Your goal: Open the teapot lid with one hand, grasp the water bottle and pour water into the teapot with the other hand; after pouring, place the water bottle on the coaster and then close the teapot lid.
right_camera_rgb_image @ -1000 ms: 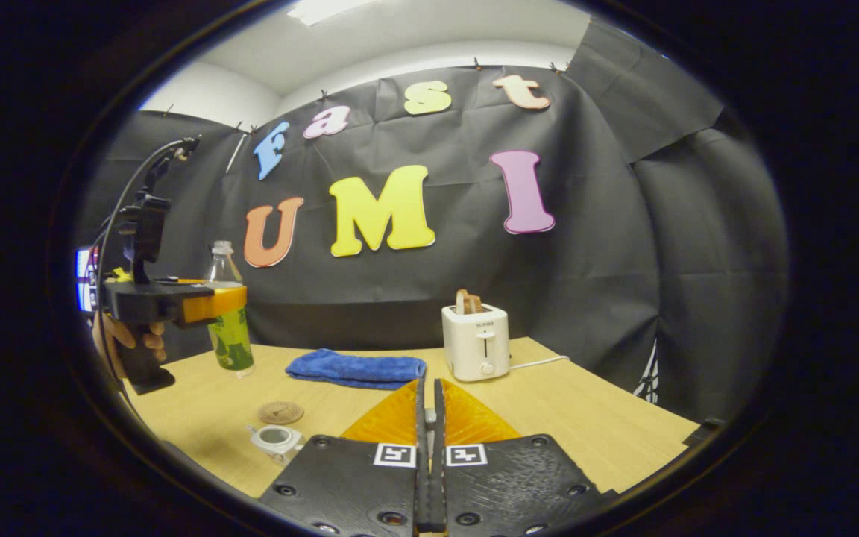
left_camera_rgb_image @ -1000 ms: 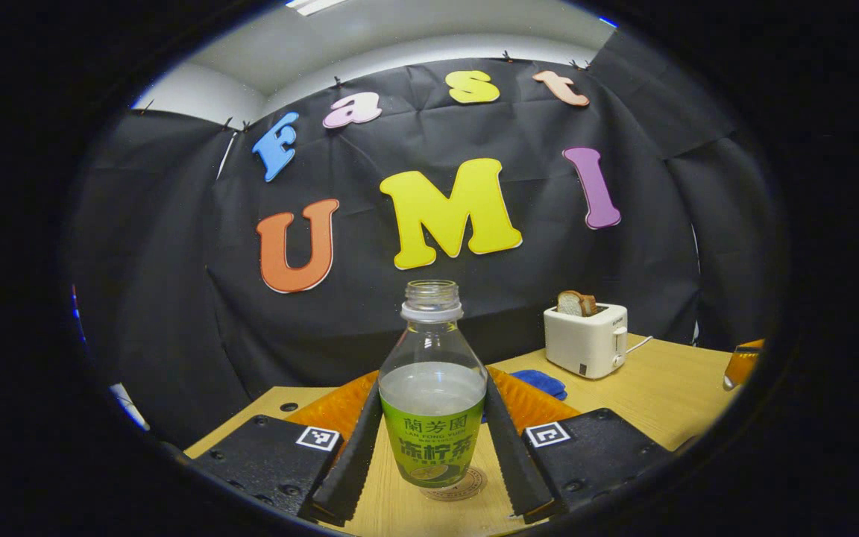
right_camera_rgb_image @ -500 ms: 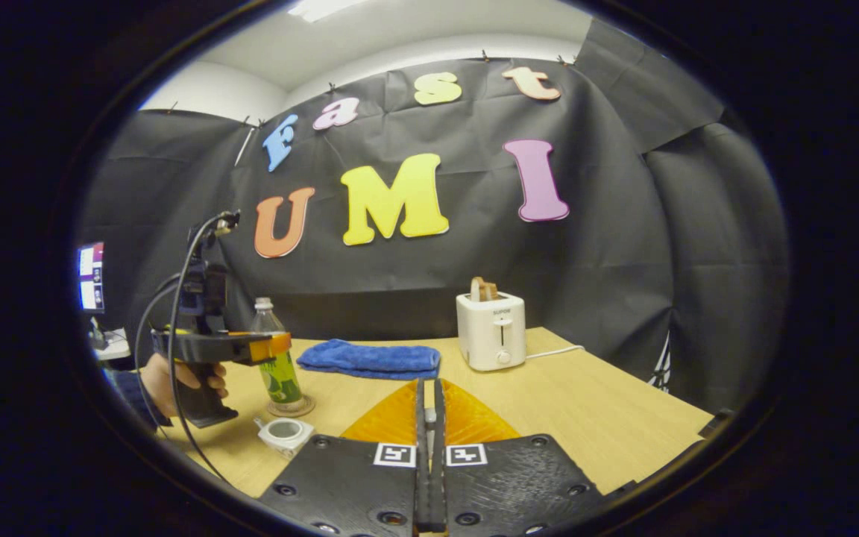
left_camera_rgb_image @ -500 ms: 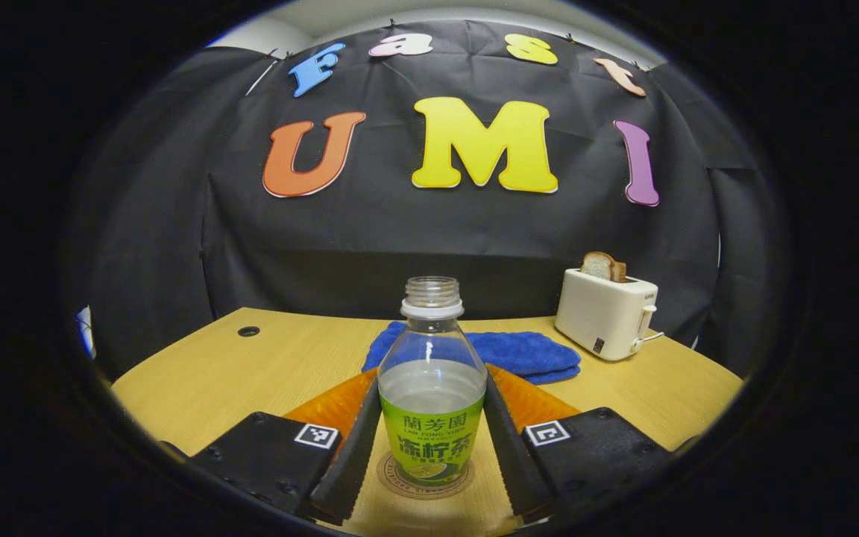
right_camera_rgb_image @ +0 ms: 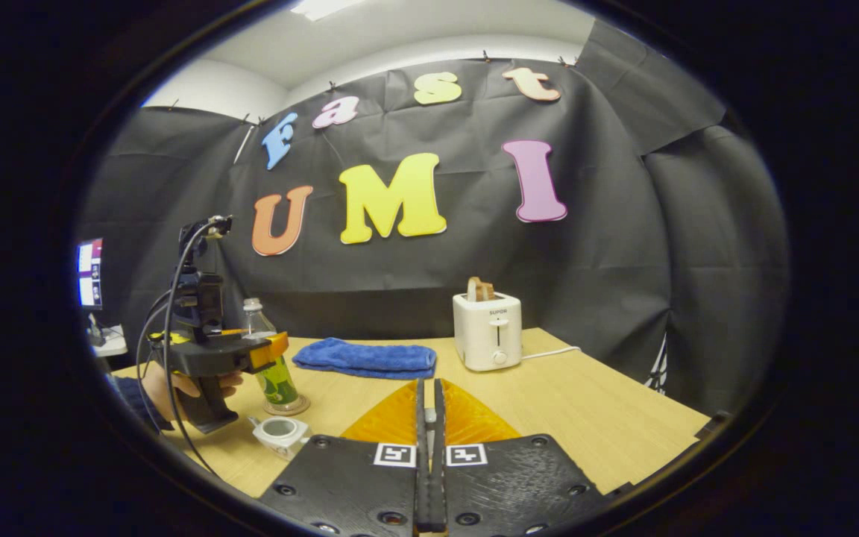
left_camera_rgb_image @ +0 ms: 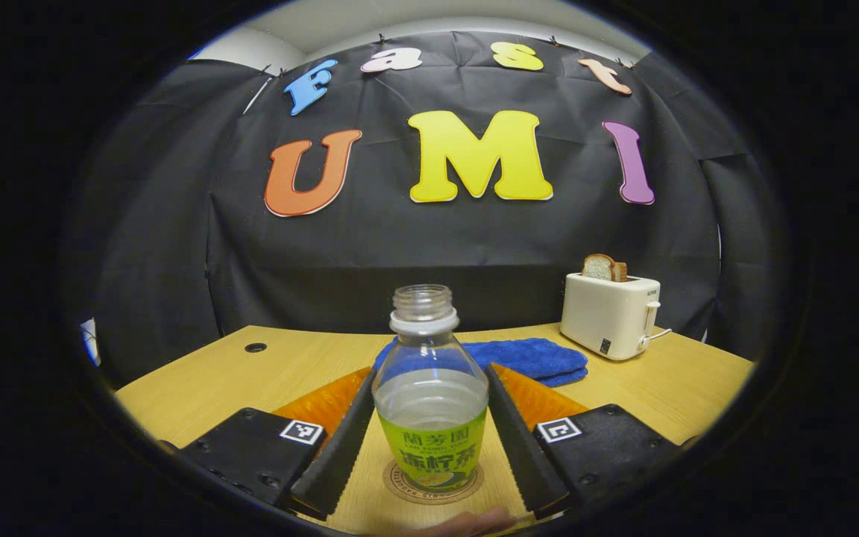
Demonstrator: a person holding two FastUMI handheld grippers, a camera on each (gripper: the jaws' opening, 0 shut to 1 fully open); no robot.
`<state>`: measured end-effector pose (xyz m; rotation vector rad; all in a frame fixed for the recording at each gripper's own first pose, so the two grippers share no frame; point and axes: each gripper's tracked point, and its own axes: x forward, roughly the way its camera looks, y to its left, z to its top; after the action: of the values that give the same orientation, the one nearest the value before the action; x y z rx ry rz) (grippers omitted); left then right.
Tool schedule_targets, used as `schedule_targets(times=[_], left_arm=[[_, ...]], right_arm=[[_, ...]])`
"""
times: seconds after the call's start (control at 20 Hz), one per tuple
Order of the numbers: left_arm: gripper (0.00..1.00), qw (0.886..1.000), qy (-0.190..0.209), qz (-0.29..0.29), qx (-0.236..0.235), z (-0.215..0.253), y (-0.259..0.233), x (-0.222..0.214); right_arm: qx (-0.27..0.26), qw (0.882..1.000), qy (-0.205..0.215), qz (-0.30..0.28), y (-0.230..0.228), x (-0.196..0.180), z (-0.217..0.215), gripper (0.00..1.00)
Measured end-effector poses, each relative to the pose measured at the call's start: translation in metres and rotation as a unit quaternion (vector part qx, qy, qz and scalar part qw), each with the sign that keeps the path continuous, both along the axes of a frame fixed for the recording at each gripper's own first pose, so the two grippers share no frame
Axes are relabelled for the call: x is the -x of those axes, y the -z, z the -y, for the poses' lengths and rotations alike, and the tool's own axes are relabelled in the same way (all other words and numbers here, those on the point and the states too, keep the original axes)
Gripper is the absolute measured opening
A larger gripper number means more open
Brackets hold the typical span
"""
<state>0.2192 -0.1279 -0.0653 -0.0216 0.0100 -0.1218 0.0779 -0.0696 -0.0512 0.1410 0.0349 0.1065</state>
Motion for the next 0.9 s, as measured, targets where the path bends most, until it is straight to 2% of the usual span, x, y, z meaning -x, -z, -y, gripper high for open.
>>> schedule_targets(times=[0.05, 0.25, 0.45, 0.6, 0.75, 0.9], left_arm=[[0.93, 1.000, 0.002, 0.004, -0.003, 0.001, -0.003, 0.001], [0.96, 1.000, 0.012, 0.027, -0.011, 0.000, -0.025, 0.018], [0.96, 0.998, 0.026, 0.050, -0.017, -0.009, -0.061, 0.045], [0.96, 0.998, 0.013, 0.064, -0.014, -0.033, -0.086, 0.070], [0.96, 0.998, -0.004, 0.066, -0.008, -0.056, -0.093, 0.097], [0.96, 0.999, -0.002, 0.048, 0.024, -0.069, -0.078, 0.125]], right_arm=[[0.000, 1.000, 0.000, -0.001, 0.000, 0.000, -0.001, 0.00], [0.001, 1.000, -0.010, -0.005, 0.003, 0.002, -0.009, 0.00], [-0.012, 0.999, -0.049, -0.017, 0.009, 0.005, -0.036, 0.00], [-0.011, 0.997, -0.076, -0.017, 0.011, 0.010, -0.057, 0.00], [-0.009, 0.995, -0.096, -0.020, 0.013, 0.011, -0.075, 0.00], [-0.014, 0.993, -0.118, -0.021, 0.011, 0.011, -0.095, 0.00]])
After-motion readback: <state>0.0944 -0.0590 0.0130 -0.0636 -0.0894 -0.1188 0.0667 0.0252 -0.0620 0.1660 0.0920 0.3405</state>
